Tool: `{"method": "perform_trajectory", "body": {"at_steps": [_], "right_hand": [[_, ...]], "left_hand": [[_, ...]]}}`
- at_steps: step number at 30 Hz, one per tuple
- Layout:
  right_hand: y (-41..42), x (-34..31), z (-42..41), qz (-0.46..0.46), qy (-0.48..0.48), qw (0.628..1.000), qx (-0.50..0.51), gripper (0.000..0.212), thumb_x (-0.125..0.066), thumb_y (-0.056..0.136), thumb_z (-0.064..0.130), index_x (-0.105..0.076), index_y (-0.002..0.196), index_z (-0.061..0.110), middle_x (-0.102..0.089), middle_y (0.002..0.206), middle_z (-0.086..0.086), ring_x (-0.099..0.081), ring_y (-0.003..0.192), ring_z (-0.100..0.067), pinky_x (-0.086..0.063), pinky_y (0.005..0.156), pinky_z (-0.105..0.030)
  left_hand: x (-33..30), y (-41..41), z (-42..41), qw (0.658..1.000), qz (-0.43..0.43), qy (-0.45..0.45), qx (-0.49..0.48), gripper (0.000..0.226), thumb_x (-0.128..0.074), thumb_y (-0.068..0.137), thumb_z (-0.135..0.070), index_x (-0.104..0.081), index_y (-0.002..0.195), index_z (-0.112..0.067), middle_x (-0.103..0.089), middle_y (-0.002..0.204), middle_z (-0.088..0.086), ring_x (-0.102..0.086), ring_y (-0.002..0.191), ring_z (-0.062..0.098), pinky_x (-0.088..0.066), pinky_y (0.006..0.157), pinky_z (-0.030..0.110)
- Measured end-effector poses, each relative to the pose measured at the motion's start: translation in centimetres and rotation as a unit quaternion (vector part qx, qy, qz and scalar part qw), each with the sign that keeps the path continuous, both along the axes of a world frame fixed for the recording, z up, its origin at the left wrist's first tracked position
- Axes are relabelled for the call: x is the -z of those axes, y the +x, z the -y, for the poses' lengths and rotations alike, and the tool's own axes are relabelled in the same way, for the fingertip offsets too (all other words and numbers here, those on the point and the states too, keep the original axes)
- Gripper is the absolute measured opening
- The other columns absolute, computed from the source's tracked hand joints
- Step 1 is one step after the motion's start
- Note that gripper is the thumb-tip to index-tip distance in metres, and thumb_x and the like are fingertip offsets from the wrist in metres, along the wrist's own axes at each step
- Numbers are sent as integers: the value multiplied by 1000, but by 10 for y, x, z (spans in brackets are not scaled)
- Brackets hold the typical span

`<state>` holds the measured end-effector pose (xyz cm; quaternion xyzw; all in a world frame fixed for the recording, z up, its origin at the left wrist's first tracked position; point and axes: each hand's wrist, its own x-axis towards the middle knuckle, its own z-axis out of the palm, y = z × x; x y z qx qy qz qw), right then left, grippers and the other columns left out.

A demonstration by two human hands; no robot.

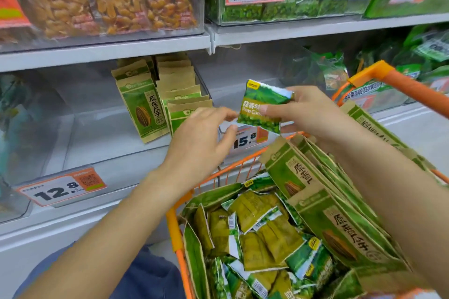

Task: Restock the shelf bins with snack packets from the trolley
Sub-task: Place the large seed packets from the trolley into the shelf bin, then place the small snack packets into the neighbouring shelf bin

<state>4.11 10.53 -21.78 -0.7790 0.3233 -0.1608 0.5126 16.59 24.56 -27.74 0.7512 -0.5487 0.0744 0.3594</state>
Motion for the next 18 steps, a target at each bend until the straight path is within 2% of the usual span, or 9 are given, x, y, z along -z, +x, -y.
{"method": "perform_trajectory", "body": {"at_steps": [3,4,6,8,10,12,15,17,18], "right_hand": [[17,5,37,-40,-33,998,35,23,-73,83,19,-70,103,7,-70,91,-8,-63,78,-14,-50,65,-24],[23,10,47,-51,-36,997,35,24,-73,83,20,-69,105,8,-70,93,-8,-64,80,-14,-52,67,-25],[34,21,65,-71,-47,995,43,26,-73,83,20,-68,107,9,-70,98,-10,-65,88,-19,-55,73,-31],[43,31,79,-83,-70,993,52,23,-73,83,19,-68,103,9,-70,100,-14,-66,93,-26,-56,77,-39],[49,38,90,-89,-102,989,52,15,-73,83,19,-65,95,14,-69,93,-14,-64,86,-27,-54,77,-42],[50,40,100,-111,-148,982,38,15,-73,83,20,-61,92,19,-62,77,-5,-58,72,-22,-48,63,-32],[42,43,115,-117,-169,978,29,30,-76,81,21,-63,108,18,-61,87,-6,-50,65,-16,-38,57,-28],[34,46,124,-93,-128,987,25,42,-78,79,18,-60,117,17,-66,99,-11,-59,73,-23,-47,63,-33],[31,47,126,-82,-107,991,17,43,-79,78,16,-59,115,19,-67,103,-13,-63,81,-27,-52,70,-39]], "left_hand": [[10,8,27,969,221,108,-18,39,-67,81,-27,-67,115,-9,-73,97,10,-64,106,27,-41,103,36],[13,9,37,952,263,157,-27,47,-71,78,-29,-65,119,-6,-74,93,11,-65,105,27,-38,107,38],[12,6,52,912,305,273,-18,54,-65,85,-25,-51,133,-4,-73,93,10,-64,103,27,-22,116,39],[10,4,62,887,310,342,-8,40,-51,88,-8,-48,127,-7,-70,97,8,-64,99,26,-12,118,37],[2,3,68,884,300,359,-16,33,-48,84,2,-51,114,-11,-68,103,10,-63,103,27,-19,116,35],[-4,0,72,879,281,385,-24,29,-50,87,2,-53,113,-12,-66,111,11,-60,111,28,-26,112,33],[-15,-3,77,885,240,398,-31,20,-53,97,-19,-55,115,-13,-64,115,13,-58,113,31,-41,94,36],[-24,0,87,930,134,338,-52,42,-51,96,-45,-50,121,-11,-63,116,15,-57,109,36,-44,80,38],[-26,3,97,951,65,298,-55,51,-51,94,-50,-47,126,-11,-62,119,15,-57,111,36,-47,81,39]]}}
